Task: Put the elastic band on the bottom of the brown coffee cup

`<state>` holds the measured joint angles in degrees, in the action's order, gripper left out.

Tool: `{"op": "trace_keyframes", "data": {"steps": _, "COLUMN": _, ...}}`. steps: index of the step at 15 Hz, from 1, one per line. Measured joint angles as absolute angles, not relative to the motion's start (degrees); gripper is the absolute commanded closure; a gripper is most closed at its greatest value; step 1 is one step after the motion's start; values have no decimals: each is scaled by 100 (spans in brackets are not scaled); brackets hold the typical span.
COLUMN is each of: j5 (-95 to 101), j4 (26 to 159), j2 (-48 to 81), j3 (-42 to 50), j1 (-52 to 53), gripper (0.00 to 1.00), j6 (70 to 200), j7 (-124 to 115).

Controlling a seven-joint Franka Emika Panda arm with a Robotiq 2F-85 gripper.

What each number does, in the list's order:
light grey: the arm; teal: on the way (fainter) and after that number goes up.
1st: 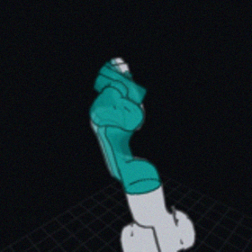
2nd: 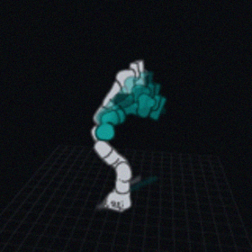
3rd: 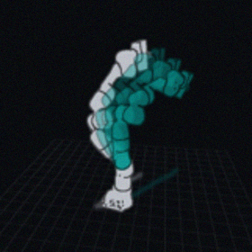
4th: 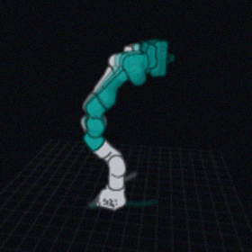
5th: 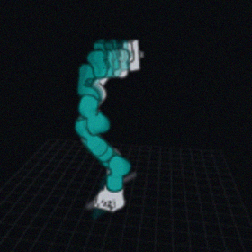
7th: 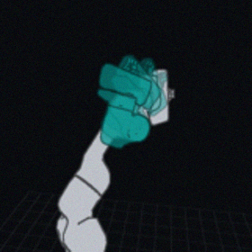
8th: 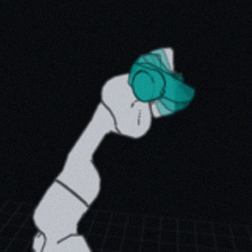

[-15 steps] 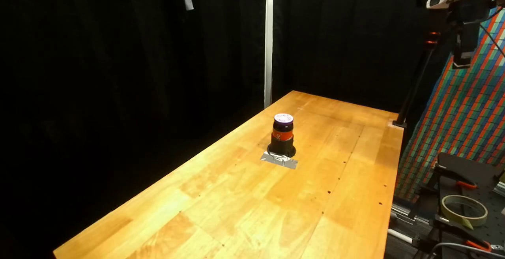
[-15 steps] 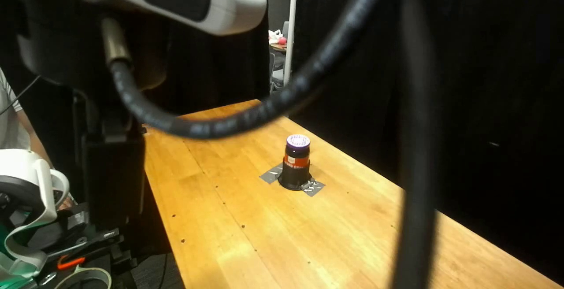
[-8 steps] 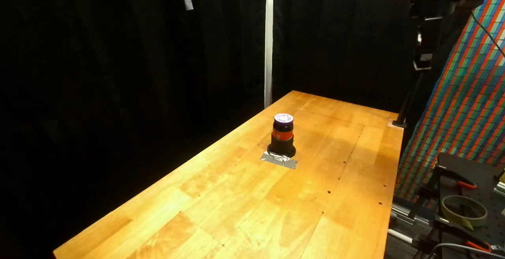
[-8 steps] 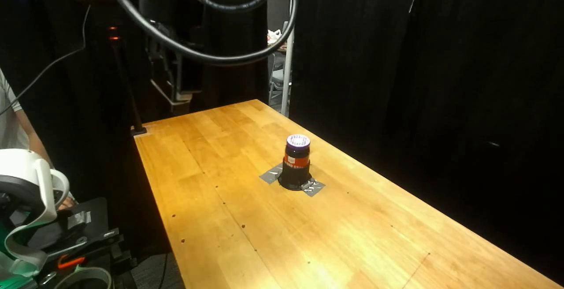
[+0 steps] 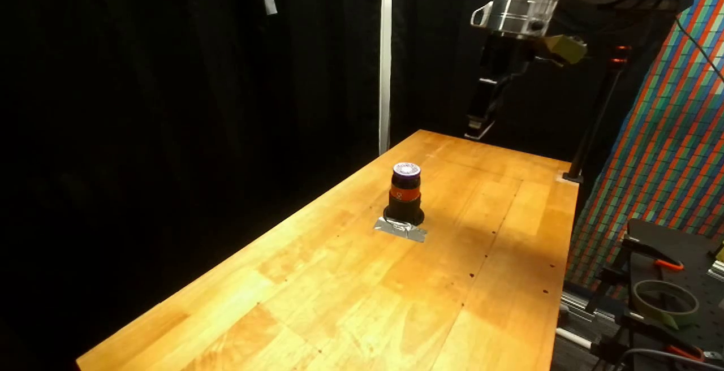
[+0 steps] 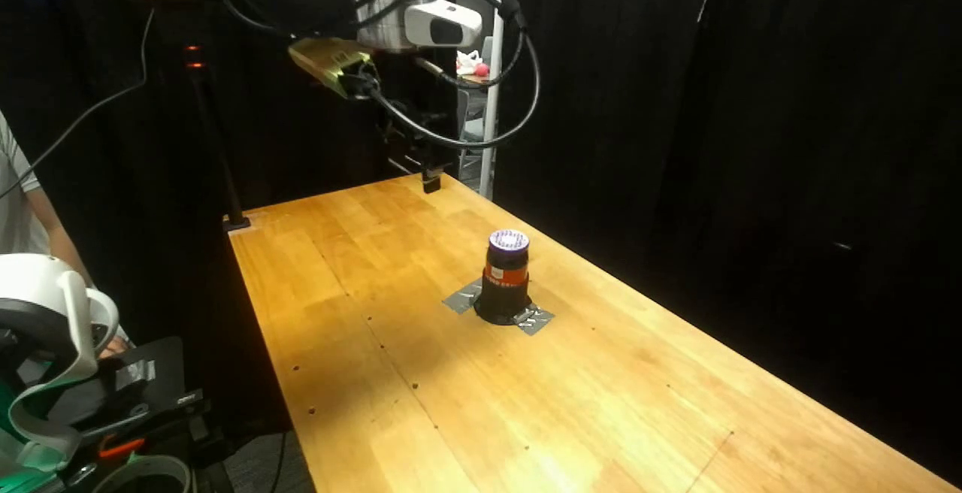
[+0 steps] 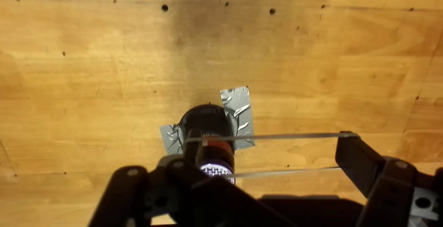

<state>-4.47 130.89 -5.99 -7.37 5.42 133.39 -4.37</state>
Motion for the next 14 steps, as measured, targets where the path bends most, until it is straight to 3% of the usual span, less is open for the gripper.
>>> {"op": "trace_keyframes", "data": {"steps": 7, "j5": 1090, "j4": 12344, "j2": 867, "j3": -664, "j1": 575, "gripper": 0, "j6": 14841, "j7": -1527}}
{"op": "trace_keyframes", "data": {"steps": 14, "j5": 1872, "j4": 11635, "j2": 1981, "j3": 28, "j1": 1017, "gripper": 0, "j6": 15639, "j7": -2342}}
